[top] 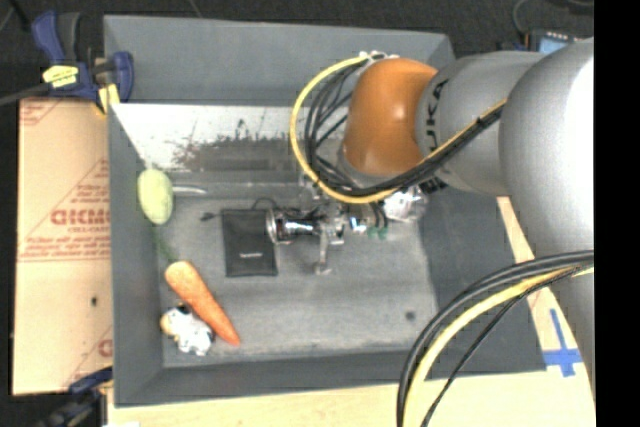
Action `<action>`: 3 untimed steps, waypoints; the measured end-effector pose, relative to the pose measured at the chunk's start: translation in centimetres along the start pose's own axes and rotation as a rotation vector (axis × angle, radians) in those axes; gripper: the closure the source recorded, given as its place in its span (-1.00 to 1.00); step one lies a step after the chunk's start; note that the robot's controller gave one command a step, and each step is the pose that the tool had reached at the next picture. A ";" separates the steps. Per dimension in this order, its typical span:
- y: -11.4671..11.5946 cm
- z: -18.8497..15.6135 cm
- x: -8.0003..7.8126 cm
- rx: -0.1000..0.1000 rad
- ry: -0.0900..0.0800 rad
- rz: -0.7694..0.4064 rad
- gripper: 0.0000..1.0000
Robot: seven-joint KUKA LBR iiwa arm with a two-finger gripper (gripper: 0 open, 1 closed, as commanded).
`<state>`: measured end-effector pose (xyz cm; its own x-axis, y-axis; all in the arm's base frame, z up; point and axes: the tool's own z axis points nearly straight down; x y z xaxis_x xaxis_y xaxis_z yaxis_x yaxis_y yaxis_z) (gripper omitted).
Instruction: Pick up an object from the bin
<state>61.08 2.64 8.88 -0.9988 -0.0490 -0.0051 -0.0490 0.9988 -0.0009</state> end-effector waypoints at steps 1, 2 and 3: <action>0.6 0.2 -2.6 0.001 -0.038 -0.169 1.00; 0.6 0.2 -2.6 0.001 -0.038 -0.169 1.00; 0.5 -0.1 -2.4 0.001 -0.040 -0.169 1.00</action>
Offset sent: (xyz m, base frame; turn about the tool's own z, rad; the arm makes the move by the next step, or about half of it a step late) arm 0.0000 0.0000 0.0000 0.0000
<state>63.50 3.26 9.00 -0.9754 -0.2161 -0.0444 -0.2161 0.9764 -0.0064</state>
